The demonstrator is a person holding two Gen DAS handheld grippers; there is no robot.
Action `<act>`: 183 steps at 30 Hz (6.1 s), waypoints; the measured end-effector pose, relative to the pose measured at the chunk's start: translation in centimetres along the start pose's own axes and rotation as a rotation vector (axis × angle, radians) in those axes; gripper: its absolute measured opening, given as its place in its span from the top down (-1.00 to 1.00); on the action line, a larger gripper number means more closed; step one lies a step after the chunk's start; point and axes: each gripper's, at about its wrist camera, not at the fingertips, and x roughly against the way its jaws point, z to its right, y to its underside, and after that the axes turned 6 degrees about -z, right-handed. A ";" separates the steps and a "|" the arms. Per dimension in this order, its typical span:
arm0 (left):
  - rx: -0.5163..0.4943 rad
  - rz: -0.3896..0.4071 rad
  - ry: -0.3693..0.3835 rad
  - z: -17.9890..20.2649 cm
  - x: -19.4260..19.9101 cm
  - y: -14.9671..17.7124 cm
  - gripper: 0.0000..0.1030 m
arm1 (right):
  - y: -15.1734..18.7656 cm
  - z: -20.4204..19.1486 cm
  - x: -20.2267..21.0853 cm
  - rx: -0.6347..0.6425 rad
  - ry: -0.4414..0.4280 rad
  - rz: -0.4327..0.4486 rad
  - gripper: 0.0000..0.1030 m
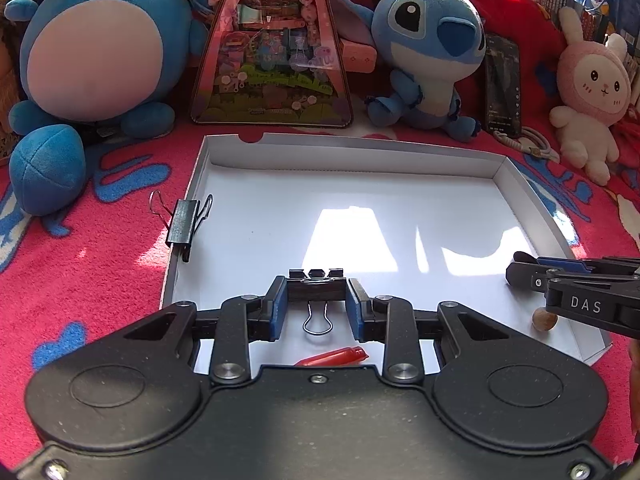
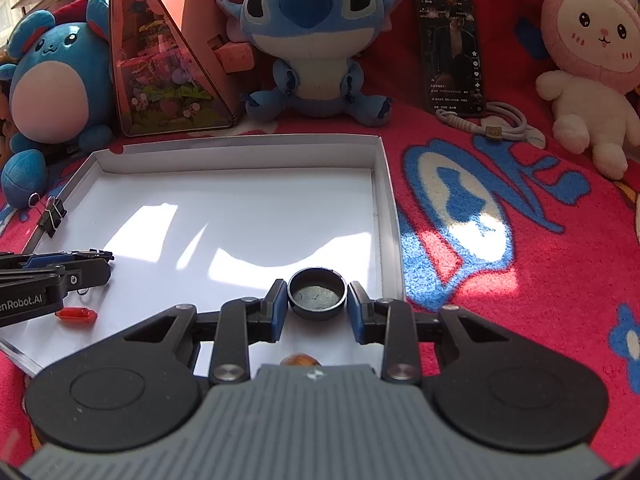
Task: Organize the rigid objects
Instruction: 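Carry the binder clip and black lid into the tray while both tools release them, then withdraw both open tools from the tray toward the remaining objects, then grasp another black lid with the right tool while the left tool grasps a brown nut, then carry the black lid and brown nut into the tray while both tools open to release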
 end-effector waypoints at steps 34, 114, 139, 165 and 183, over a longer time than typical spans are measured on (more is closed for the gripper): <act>-0.099 0.111 0.078 0.1 7.3 4.4 -0.27 | 3.3 0.8 6.5 0.078 -0.034 0.149 -0.31; -0.177 0.149 0.065 5.1 7.8 15.8 0.31 | 17.0 -2.4 8.8 0.203 -0.031 0.222 -0.38; -0.213 0.192 0.122 4.6 11.3 14.3 0.64 | 15.3 -2.1 10.6 0.166 -0.024 0.253 0.32; -0.070 0.075 0.134 -0.5 6.5 -2.2 0.64 | 0.2 1.8 7.7 -0.005 -0.089 0.080 0.33; -0.041 -0.038 0.035 0.1 -1.0 -4.5 0.64 | -3.0 -0.5 2.0 0.042 -0.017 -0.109 0.33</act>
